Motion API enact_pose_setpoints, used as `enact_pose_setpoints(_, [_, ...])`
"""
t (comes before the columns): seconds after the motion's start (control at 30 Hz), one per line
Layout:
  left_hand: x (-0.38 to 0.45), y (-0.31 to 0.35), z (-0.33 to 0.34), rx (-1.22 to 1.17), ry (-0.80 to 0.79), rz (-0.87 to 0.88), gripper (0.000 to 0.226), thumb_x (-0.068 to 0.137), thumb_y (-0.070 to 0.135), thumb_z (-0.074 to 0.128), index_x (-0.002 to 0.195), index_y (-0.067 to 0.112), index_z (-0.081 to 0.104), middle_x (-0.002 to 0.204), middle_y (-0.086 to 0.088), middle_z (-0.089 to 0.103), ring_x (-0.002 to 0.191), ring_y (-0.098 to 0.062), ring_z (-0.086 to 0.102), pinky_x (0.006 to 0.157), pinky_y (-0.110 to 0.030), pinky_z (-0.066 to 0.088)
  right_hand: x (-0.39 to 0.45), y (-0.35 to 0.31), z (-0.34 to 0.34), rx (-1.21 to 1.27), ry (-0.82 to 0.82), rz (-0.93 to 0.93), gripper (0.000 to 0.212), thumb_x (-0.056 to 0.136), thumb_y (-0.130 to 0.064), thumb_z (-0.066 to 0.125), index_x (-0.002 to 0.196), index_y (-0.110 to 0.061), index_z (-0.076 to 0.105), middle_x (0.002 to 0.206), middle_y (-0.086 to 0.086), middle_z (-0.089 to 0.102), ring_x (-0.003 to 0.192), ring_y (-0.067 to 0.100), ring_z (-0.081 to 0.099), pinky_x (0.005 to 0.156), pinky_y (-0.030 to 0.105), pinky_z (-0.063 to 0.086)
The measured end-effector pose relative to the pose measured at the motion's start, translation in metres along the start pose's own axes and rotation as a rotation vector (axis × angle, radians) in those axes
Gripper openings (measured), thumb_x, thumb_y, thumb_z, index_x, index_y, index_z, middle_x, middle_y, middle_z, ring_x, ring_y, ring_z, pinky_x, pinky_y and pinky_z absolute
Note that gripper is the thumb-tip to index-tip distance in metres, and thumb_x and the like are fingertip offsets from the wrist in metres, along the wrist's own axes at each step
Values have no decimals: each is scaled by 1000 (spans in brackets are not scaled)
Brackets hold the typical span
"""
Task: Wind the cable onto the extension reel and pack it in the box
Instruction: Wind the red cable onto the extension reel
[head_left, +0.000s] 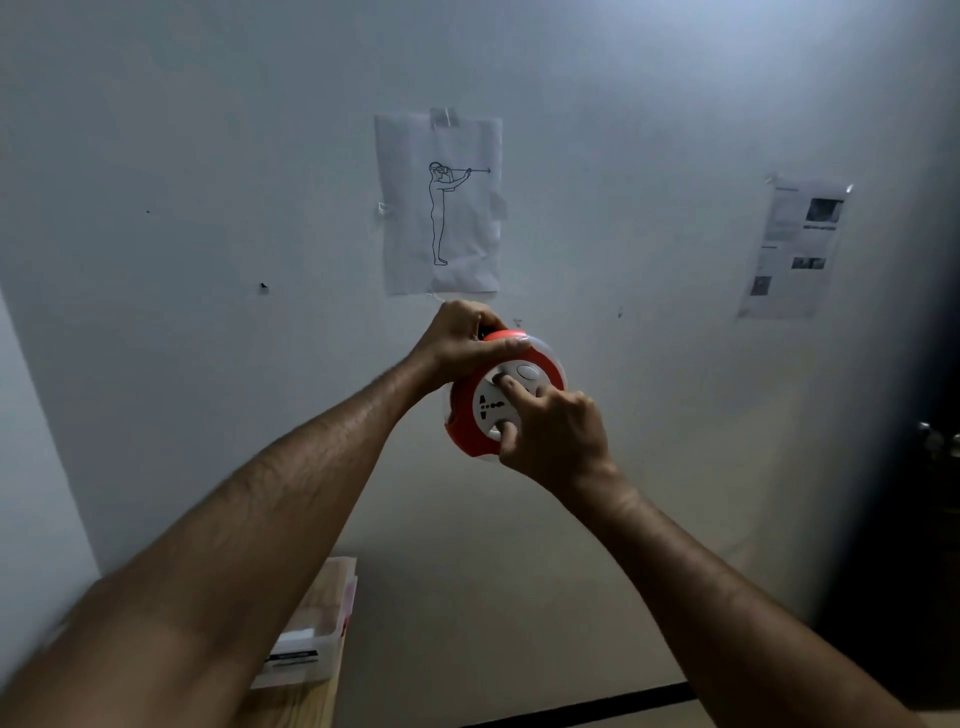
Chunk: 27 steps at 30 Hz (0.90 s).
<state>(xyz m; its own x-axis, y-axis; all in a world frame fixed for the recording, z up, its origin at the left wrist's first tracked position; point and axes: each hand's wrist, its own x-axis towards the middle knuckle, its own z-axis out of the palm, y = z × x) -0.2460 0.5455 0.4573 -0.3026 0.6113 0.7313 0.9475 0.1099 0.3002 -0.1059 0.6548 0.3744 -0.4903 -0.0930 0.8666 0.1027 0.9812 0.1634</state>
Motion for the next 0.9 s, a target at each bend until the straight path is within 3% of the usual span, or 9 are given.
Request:
enact_pose_setpoints(0.2, [3,5,-1,28,-7,12,38,84,47,79,89,9,76,73,8,64,65,-3,64,54,-8,44,-1,-3,8,116,45,99,56,75,-32,79,127,-14,69,104,18,76,77,34,75,70,41,65])
enact_pose_setpoints(0.33, [-5,1,-5,17,8,-12,39,85,46,78,87,7,78,71,5,67,62,-3,65,53,-9,45,-18,3,9,287,154,147,48,83,-34,80,125,-14,71,97,13,77,72,23,73,67,30,62])
enact_pose_setpoints(0.4, [-10,-1,-8,-23,46,-47,37,85,44,79,83,8,78,67,11,65,58,1,63,53,-9,43,-37,-1,6,563,392,419,22,94,-28,72,106,-10,76,87,8,77,70,19,73,65,33,62])
enact_pose_setpoints(0.47, [-12,0,-9,-51,79,-75,36,84,43,80,82,8,78,66,13,64,57,4,62,53,-9,43,-54,-11,9,933,583,993,18,97,-23,67,90,-7,72,78,11,74,68,28,72,58,40,60])
enact_pose_setpoints(0.53, [-12,2,-8,-64,84,-92,39,84,45,80,85,6,78,69,7,68,60,0,66,54,-12,46,-67,-18,19,1306,502,1504,25,96,-27,66,97,-3,69,93,21,74,77,31,72,67,41,61])
enact_pose_setpoints(0.57, [-11,3,-6,-67,84,-93,41,84,46,80,86,5,78,71,4,70,62,-3,68,55,-14,49,-68,-21,23,1464,407,1611,33,96,-31,66,107,0,67,103,24,72,84,30,71,77,42,61])
enact_pose_setpoints(0.7, [-12,8,0,-65,112,-112,43,85,48,78,88,5,77,76,-2,73,67,-11,70,57,-21,54,-50,-27,27,1850,286,1554,60,101,-42,56,148,-8,43,139,21,55,128,38,56,113,50,43])
enact_pose_setpoints(0.8, [-19,12,1,-87,136,-146,41,86,46,77,87,5,77,75,-2,73,66,-12,70,59,-27,58,-31,-19,24,1854,408,1411,53,98,-39,60,141,-10,51,132,17,66,121,34,65,104,51,51])
enact_pose_setpoints(0.9, [-31,13,2,-188,207,-223,38,88,42,77,89,4,78,79,-6,76,69,-17,74,65,-35,63,-25,-9,19,1772,480,1355,55,99,-22,64,147,-20,36,124,16,69,112,28,70,94,46,58])
